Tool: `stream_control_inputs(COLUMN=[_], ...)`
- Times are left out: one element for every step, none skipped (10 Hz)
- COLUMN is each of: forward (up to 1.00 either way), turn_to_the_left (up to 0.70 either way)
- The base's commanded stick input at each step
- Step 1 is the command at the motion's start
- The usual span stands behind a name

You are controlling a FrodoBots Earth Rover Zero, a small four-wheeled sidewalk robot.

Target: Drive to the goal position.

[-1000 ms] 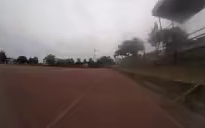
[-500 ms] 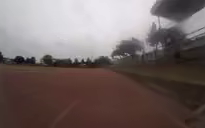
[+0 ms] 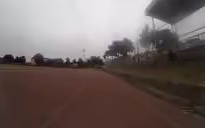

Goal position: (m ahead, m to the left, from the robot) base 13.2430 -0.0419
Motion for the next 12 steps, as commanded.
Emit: stream_control_inputs(forward=[1.00,1.00,1.00,1.00,1.00,1.00,1.00,1.00,1.00,1.00,1.00,1.00], turn_to_the_left=[0.00,0.00,0.00,0.00,0.00,0.00,0.00,0.00,0.00,0.00,0.00,0.00])
